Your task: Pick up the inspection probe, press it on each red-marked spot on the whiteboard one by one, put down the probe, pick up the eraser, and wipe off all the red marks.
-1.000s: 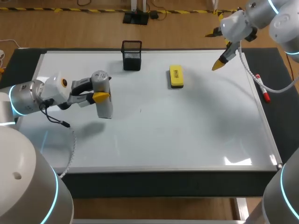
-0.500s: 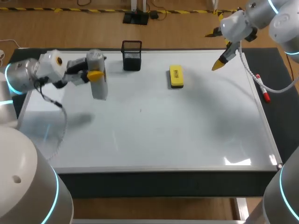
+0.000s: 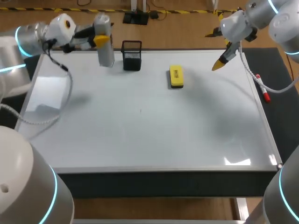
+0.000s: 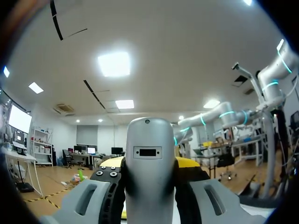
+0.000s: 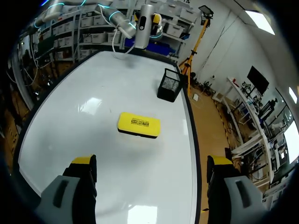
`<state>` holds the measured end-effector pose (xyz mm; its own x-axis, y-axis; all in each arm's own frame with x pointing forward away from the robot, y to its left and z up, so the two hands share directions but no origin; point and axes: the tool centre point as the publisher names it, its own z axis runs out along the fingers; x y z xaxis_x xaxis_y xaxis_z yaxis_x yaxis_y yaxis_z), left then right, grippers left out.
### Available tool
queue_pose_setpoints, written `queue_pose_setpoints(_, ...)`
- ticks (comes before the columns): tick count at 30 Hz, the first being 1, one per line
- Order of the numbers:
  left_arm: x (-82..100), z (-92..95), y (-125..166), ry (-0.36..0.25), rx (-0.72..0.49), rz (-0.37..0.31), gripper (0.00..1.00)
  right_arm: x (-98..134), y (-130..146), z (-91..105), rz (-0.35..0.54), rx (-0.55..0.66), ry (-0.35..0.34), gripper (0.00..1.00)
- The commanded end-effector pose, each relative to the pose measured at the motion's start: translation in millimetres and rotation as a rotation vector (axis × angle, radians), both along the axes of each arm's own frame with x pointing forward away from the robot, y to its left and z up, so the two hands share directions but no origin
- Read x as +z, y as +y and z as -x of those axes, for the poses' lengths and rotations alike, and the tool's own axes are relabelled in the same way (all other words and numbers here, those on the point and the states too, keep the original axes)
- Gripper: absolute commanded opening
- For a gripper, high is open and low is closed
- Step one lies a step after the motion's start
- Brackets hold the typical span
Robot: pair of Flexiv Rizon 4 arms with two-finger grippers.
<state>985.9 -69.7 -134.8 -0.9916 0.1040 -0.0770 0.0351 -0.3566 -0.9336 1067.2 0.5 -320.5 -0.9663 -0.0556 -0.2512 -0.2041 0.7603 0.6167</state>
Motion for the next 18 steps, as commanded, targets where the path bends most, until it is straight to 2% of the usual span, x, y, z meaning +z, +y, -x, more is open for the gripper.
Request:
queue_pose_setpoints(1, 1.3, -35.3, -16, -0.047, -0.126, 0.01, 0.0, 0, 0, -0.6, 0.005, 0.001, 0.002, 1.0)
queue_pose_setpoints(18, -8.2, -90.8, -57, -0.081, -0.162, 0.033, 0.0, 0, 0, -0.6, 0.005, 0.001, 0.002, 1.0)
